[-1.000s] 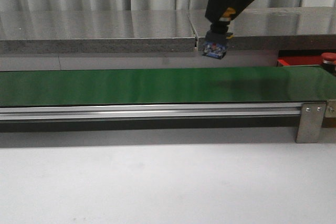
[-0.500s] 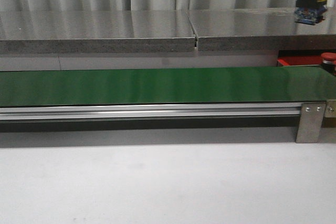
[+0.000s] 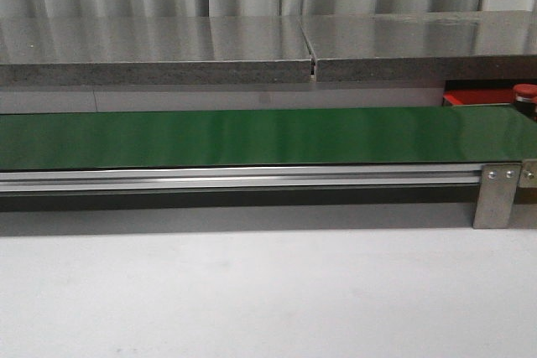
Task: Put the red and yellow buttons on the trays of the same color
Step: 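Carry the yellow button into the yellow tray, open right gripper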
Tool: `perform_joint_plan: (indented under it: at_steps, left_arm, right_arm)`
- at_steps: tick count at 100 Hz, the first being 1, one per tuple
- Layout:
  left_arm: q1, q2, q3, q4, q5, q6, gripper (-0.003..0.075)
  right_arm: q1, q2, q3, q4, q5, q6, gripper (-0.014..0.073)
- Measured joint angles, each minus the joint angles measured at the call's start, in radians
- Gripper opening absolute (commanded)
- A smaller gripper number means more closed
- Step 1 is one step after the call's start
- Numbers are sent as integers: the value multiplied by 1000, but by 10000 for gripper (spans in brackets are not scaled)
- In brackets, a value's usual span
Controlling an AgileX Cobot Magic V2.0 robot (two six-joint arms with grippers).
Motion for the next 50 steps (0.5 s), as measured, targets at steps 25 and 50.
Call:
perform_joint_plan:
  at_steps: [25,50]
  left_arm:
    - [0,0,0,0,0,0,-19]
    - [0,0,0,0,0,0,-19]
  right_arm:
    - [-156,-5,24,83,-18,-30,77]
    - [-247,-9,168,159,-144,-77,77]
